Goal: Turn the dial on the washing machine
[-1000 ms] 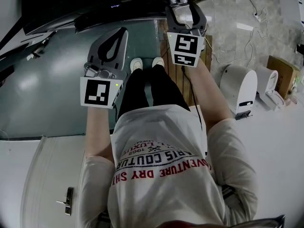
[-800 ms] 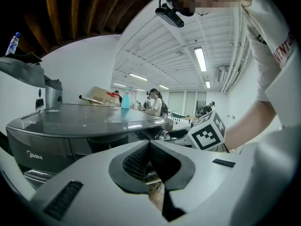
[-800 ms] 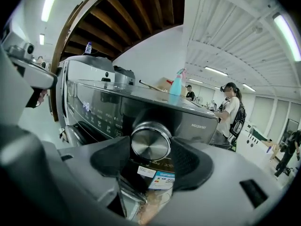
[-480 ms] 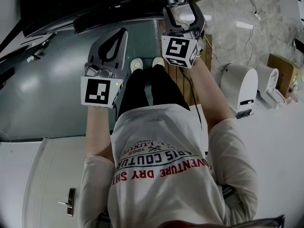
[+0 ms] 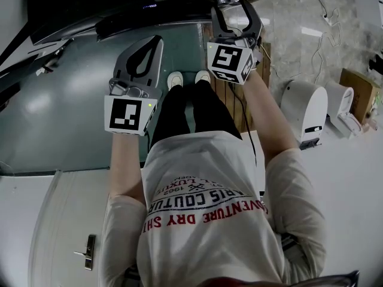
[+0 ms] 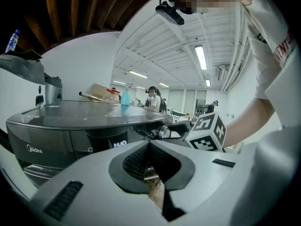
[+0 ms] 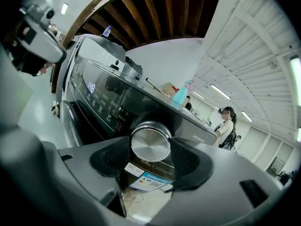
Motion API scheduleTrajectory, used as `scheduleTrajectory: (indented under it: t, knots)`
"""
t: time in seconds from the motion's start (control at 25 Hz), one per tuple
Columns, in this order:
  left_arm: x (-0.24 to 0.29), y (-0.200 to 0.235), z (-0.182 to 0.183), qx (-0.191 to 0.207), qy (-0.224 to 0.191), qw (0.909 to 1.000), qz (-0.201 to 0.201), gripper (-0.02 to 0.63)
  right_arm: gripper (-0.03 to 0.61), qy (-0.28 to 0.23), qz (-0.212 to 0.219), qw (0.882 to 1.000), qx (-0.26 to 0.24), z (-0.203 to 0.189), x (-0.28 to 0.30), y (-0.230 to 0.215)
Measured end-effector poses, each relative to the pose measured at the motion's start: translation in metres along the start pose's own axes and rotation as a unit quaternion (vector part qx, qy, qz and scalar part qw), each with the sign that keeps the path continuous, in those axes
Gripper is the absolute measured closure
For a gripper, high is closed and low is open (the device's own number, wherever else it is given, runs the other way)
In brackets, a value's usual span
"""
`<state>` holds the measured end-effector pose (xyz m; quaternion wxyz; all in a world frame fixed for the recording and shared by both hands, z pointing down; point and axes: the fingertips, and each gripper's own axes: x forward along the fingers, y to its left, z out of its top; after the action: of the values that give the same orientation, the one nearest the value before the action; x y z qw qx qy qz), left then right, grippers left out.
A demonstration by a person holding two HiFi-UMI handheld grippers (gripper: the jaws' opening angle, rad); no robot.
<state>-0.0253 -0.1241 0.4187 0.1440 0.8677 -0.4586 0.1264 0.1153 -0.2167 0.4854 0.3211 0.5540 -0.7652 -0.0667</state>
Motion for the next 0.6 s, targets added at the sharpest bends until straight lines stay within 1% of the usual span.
scheduleTrajectory:
  t: [0.2, 0.28, 0.36, 0.44, 0.6]
  knots:
    - [0.0002, 0.0005, -0.0006, 0.002, 0.001, 1.0, 0.0, 0.598, 0.287, 0.001, 0.014, 0.999, 0.032, -0.0003, -0.0001, -0.0013]
    - [0.0008, -0.0001, -0.0007, 0.003, 0.002, 1.0, -0.001, 0.598, 0.287, 0.005, 0.025, 0.997, 0.068, -0.0001, -0.0001, -0.0022]
    - [0.0012, 0.0, -0.0018, 0.004, 0.004, 1.0, -0.002, 0.598, 0.288, 0.01, 0.04, 0.992, 0.121, 0.0018, 0.0006, -0.0032]
    - [0.0017, -0.0002, -0.0023, 0.005, 0.006, 1.0, -0.004, 0.598, 0.288, 0.016, 0.047, 0.987, 0.156, 0.0006, 0.0014, -0.0049]
    - [0.0021, -0.0012, -0.0012, 0.007, 0.007, 0.9999, -0.006, 0.598, 0.288, 0.017, 0.05, 0.984, 0.172, -0.0032, 0.0016, -0.0072]
